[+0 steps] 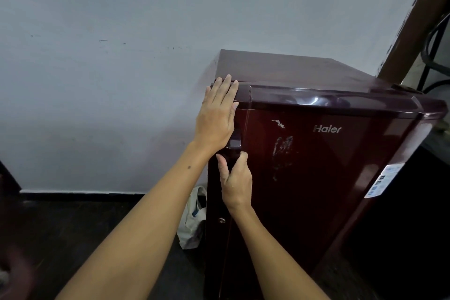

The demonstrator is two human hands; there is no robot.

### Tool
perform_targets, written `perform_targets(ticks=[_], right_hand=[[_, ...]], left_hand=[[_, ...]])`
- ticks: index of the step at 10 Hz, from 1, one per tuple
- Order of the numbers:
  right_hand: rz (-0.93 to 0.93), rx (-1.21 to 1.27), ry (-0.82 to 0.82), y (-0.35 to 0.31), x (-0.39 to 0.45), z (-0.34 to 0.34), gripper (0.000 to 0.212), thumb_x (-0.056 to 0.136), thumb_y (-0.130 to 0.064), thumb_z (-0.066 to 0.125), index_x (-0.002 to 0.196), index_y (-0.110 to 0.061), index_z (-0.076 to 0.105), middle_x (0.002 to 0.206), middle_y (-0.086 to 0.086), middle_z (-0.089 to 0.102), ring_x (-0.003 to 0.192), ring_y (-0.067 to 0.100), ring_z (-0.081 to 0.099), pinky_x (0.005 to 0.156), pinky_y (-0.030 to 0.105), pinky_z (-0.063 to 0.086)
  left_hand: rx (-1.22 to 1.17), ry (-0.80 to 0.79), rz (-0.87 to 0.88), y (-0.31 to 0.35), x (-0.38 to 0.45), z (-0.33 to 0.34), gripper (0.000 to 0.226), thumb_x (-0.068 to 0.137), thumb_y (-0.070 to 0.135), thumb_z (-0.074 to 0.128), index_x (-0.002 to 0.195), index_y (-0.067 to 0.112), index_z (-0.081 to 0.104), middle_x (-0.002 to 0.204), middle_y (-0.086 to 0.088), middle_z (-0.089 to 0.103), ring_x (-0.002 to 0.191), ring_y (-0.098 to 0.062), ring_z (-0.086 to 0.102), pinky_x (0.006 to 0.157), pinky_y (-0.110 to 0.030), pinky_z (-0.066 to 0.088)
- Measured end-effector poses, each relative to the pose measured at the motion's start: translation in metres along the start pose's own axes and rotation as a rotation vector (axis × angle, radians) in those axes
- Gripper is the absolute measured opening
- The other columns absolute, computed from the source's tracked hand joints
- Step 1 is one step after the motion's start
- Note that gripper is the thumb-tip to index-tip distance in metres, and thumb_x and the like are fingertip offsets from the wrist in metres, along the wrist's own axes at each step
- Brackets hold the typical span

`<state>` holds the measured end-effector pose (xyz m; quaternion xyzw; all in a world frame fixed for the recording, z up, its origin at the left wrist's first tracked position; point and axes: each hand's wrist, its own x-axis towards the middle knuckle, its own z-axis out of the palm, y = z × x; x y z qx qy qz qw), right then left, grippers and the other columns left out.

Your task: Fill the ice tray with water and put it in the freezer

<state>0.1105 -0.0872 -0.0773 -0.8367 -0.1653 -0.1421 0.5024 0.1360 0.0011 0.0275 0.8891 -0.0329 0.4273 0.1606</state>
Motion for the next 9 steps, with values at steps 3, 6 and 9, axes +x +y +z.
perform_targets(ticks=[3, 6, 9], right_hand=[[-0.013, 0.006, 0.037, 0.004, 0.007, 0.011, 0.048, 0.094, -0.047, 0.049, 0.114, -0.003, 0.046, 0.099, 0.007, 0.063, 0.087, 0.023, 0.063, 0.073, 0.04, 0.053], [-0.042, -0.049, 0.042, 0.007, 0.008, 0.012, 0.049, 0.095, -0.047, 0.049, 0.115, -0.002, 0.046, 0.1, 0.008, 0.064, 0.086, 0.023, 0.064, 0.071, 0.04, 0.053], [0.205, 0.238, -0.106, 0.011, 0.016, -0.028, 0.058, 0.08, -0.075, 0.043, 0.084, -0.019, 0.058, 0.073, -0.006, 0.065, 0.064, 0.009, 0.062, 0.065, 0.037, 0.052]], left_hand=[[-0.023, -0.005, 0.014, -0.01, 0.006, 0.007, 0.044, 0.102, 0.016, 0.035, 0.145, 0.008, 0.034, 0.154, -0.011, 0.029, 0.146, -0.026, 0.017, 0.121, -0.037, 0.006], [-0.037, -0.004, 0.015, -0.01, 0.006, 0.009, 0.043, 0.102, 0.015, 0.035, 0.144, 0.007, 0.035, 0.153, -0.011, 0.03, 0.145, -0.028, 0.018, 0.12, -0.039, 0.007], [-0.165, -0.024, -0.176, 0.018, -0.01, 0.002, 0.045, 0.102, 0.021, 0.035, 0.146, 0.011, 0.033, 0.158, -0.011, 0.018, 0.147, -0.026, 0.007, 0.12, -0.039, 0.004]])
